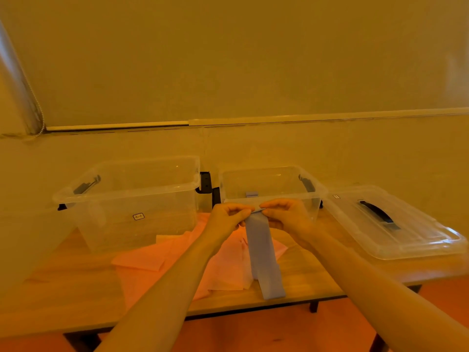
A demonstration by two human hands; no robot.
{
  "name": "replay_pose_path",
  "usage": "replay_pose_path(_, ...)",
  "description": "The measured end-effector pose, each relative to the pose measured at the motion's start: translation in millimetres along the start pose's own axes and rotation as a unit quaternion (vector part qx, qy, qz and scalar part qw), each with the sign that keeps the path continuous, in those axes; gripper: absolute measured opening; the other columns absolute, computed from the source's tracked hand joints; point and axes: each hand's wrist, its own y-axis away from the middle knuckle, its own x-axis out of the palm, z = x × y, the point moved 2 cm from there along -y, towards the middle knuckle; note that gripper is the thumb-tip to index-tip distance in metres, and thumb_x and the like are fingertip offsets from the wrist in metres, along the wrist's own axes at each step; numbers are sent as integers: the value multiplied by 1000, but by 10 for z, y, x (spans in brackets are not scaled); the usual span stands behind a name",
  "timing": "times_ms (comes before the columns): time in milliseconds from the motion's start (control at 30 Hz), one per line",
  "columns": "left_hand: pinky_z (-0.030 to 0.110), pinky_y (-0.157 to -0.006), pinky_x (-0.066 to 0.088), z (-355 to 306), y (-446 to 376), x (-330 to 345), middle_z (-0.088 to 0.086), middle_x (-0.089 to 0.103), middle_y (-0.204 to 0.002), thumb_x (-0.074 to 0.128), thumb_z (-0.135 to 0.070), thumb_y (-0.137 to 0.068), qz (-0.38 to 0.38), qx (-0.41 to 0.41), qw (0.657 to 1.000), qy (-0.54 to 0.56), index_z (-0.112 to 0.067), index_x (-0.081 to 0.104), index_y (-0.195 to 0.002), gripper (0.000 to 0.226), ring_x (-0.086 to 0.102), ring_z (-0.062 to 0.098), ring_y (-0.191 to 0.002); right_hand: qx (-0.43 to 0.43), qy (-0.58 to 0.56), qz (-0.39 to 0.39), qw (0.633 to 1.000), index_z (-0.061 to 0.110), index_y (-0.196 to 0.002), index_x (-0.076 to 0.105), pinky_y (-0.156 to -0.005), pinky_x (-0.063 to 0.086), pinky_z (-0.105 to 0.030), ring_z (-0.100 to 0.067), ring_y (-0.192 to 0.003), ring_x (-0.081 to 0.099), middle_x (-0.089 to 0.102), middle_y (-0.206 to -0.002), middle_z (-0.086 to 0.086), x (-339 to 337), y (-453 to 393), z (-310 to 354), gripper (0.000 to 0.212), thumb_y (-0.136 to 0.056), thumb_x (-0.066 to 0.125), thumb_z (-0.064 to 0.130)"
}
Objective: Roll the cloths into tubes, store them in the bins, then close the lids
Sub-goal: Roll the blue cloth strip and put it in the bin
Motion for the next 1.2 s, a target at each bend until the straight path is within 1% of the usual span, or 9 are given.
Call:
replay_pose_path(133, 12, -50, 41, 4, -12, 16, -6, 62, -62, 65, -8, -89, -9, 15, 1000, -15, -20, 72, -88, 13, 51, -3, -50, 4, 1, -1, 1000, 4, -90, 69, -62, 57, -23, -14, -74, 71, 72, -84, -7, -6, 3, -9, 12, -85, 64, -5)
replay_pose_path(333, 12, -50, 41, -33, -44, 33, 0, 60, -60, 62, -6, -90, 8, 31, 999, -31, -21, 67, -94, 16, 52, -1, -48, -14, 9, -9, 1000, 6, -83, 69, -60, 57, -21, -11, -69, 70, 71, -77, -4, -25, 17, 38, 9, -84, 66, -3)
replay_pose_path(500, 10, -46, 38, -92, -68, 42, 2, 59, -57, 60, -14, -93, 14, 24, 998, -64, -21, 64, -84, 11, 52, -2, -45, -23, 32, -17, 999, 8, -84, 69, -59, 56, -20, -8, -67, 70, 70, -80, -5, -40, 10, 106, 12, -83, 68, -4)
replay_pose_path(600, 11, -43, 35, -192, -68, 56, 1, 57, -53, 59, -13, -94, 20, 32, 998, -48, -20, 63, -83, 13, 50, 0, -42, -36, 20, -23, 999, 8, -88, 68, -58, 55, -19, -6, -66, 69, 70, -81, -4, -48, 18, 202, 13, -84, 67, -4)
replay_pose_path(700, 14, -47, 38, -327, -64, 55, 0, 59, -59, 60, -11, -93, 16, 53, 998, -23, -19, 67, -88, 12, 51, 1, -48, -54, 26, -23, 998, 10, -90, 69, -63, 58, -23, -12, -74, 70, 71, -84, -6, -64, 33, 322, 14, -84, 67, -3)
replay_pose_path(800, 15, -49, 39, -465, -30, 56, -3, 61, -63, 60, -9, -93, 15, 57, 998, 21, -18, 70, -94, 14, 52, 0, -52, -75, 25, -28, 997, 10, -85, 70, -70, 60, -28, -16, -78, 69, 71, -84, -6, -59, 78, 462, 14, -84, 67, -3)
replay_pose_path(900, 15, -48, 37, -579, 33, 71, -4, 60, -63, 59, -6, -92, 14, 49, 998, 46, -17, 71, -94, 15, 51, 1, -53, -82, 10, -17, 996, 10, -82, 70, -70, 58, -26, -15, -79, 68, 70, -84, -7, -49, 130, 564, 17, -85, 65, -5)
replay_pose_path(1033, 13, -47, 37, -683, 128, 79, -6, 60, -62, 60, -4, -91, 7, 46, 998, 40, -16, 71, -91, 17, 50, 0, -52, -84, 25, -5, 996, 9, -84, 72, -80, 58, -34, -25, -87, 69, 72, -90, -15, -47, 205, 613, 8, -85, 67, 3)
replay_pose_path(1200, 13, -47, 36, -746, 229, 91, -10, 59, -59, 61, -12, -92, 8, 48, 998, 28, -16, 71, -94, 10, 48, -2, -50, -99, 19, -23, 995, 10, -83, 71, -77, 58, -31, -22, -86, 70, 72, -89, -11, -44, 285, 631, 8, -82, 70, 1)
